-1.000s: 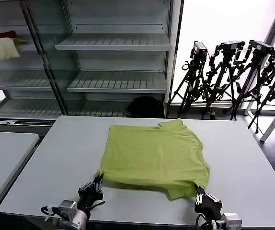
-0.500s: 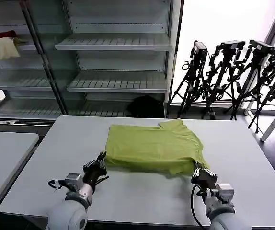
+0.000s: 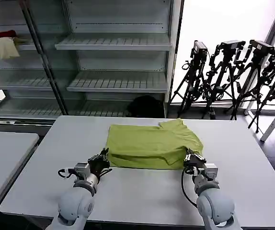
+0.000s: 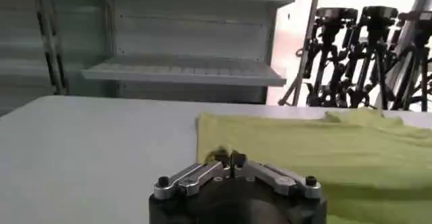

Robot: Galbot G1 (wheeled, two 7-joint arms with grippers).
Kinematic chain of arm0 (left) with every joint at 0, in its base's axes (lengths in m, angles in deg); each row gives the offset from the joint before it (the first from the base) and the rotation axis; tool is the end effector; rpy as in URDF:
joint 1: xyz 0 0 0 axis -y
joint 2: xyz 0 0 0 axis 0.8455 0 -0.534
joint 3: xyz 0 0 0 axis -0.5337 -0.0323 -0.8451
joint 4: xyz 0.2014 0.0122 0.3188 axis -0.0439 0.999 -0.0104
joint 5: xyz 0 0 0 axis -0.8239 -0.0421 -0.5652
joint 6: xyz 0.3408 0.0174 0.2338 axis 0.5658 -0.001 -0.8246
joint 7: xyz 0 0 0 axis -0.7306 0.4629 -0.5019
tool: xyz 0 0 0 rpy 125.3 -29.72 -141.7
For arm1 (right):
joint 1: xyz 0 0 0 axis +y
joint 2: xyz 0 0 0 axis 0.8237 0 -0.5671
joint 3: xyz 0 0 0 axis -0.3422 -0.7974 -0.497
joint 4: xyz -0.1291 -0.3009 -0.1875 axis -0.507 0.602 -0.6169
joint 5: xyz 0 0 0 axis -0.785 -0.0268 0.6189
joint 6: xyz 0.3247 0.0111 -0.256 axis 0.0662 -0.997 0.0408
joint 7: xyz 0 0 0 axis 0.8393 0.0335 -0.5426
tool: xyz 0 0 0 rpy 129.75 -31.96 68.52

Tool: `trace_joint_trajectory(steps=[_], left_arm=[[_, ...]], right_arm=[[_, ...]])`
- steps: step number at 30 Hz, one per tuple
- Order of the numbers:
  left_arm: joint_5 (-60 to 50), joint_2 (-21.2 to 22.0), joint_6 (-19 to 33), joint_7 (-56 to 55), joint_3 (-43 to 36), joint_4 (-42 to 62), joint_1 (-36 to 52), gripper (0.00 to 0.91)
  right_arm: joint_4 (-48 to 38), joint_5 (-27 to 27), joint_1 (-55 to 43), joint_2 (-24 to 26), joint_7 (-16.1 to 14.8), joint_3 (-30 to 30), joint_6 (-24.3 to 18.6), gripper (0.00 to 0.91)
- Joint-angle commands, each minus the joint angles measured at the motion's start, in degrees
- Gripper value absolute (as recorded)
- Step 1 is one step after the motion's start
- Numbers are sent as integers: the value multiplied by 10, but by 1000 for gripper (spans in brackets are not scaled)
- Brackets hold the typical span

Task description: Fold and organize the clothes.

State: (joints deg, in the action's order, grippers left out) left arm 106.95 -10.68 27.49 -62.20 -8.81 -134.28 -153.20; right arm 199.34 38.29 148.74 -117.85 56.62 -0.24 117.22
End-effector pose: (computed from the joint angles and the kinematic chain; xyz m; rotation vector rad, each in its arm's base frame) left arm 0.3550 -0.0197 -0.2740 -0.1813 -2.7796 0.0419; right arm 0.3727 -0.0100 -0.2567 -0.0164 -2.8545 0.0307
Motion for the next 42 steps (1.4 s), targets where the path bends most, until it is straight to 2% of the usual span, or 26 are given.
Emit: trace_joint_trajectory(steps=[1,9,16,29,32,33,34,35,37,38,39,40,41,42], left_arm=[[-16,1,-1,7,0,12,14,907],[-14,-7,1,8,17,-26,-20,907],[-19,-8,6,14,27,-26,-51,907],[-48,-3,0,2,5,1,-41,907],[-51,-1,-3,-1,-1,7,-33,907],[-52,0,-4,-3,-2,10,-31,907],[-53,2,-5,-4,-3,13,-29,907],[-57,3,-5,-4,-5,15,-28,907],[-62,4,-5,-5,-6,20,-28,907],[-65,4,-5,-4,-6,23,-28,907],[-65,4,-5,-4,-6,23,-28,907],[-65,3,-5,-4,-7,25,-29,907],[-65,3,-5,-4,-6,25,-29,907],[-65,2,-5,-4,-6,25,-29,806]], right_arm=[[-39,18,-45,-6,3,12,-5,907],[29,-26,16,40,-9,66,5,907],[86,-49,124,61,-46,110,5,907],[52,-51,154,56,-45,115,0,897],[41,-41,152,55,-48,109,-1,766],[38,-39,151,55,-48,107,-1,685],[31,-32,149,53,-50,103,0,564],[29,-30,148,51,-50,102,1,564],[21,-22,146,49,-53,96,0,343],[21,-22,145,49,-52,95,0,171],[21,-21,145,49,-52,95,0,111],[22,-22,144,48,-51,94,1,0],[25,-22,143,48,-51,94,3,0],[28,-23,143,49,-51,94,4,0]])
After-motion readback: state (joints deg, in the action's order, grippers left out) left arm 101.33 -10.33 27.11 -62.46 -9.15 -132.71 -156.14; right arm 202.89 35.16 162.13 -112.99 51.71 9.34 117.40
